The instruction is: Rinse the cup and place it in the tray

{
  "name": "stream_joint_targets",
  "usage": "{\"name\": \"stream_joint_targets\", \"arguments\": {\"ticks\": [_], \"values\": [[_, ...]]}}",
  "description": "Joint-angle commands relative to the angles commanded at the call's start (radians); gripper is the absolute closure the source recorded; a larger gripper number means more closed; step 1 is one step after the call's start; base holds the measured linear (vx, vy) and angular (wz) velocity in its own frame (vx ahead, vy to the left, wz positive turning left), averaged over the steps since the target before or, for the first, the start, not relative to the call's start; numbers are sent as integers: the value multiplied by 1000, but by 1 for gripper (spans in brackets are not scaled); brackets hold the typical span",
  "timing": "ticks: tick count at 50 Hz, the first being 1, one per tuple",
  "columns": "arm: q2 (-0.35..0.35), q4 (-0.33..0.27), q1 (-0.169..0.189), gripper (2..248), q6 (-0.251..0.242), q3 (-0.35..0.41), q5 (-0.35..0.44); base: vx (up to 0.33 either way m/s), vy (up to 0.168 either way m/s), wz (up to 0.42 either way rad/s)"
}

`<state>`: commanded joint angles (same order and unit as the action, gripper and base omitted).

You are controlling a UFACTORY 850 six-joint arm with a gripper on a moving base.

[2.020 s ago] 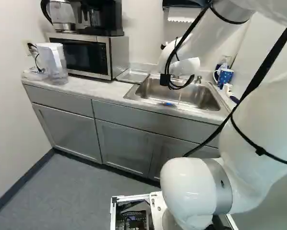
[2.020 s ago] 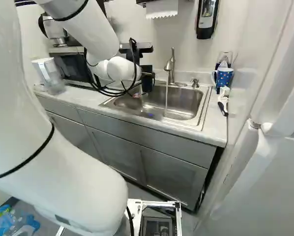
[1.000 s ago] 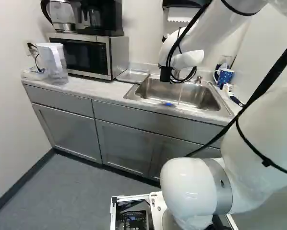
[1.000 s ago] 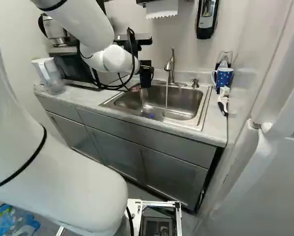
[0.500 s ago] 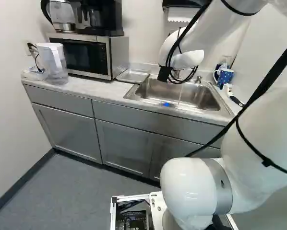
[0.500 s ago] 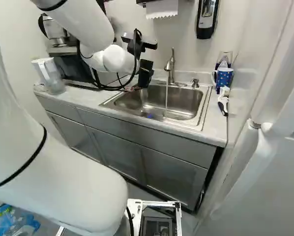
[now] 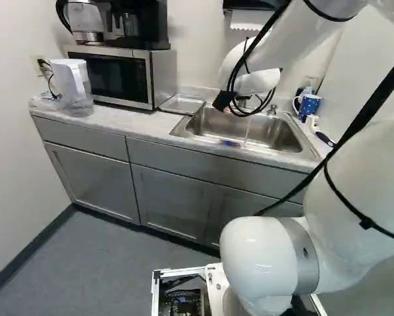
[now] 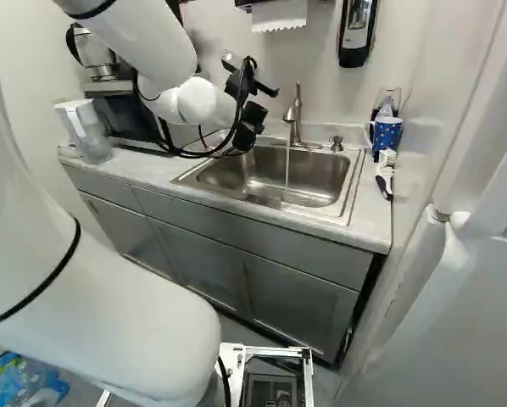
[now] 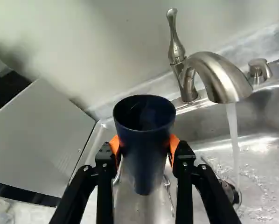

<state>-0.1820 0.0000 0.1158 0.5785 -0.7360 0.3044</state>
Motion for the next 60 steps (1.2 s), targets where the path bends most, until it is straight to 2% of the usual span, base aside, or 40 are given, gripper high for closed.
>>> {"name": "stream_joint_targets", "arguments": {"ticks": [60], "values": [[0,0,0,129,631,0,0,0,0,0]]}}
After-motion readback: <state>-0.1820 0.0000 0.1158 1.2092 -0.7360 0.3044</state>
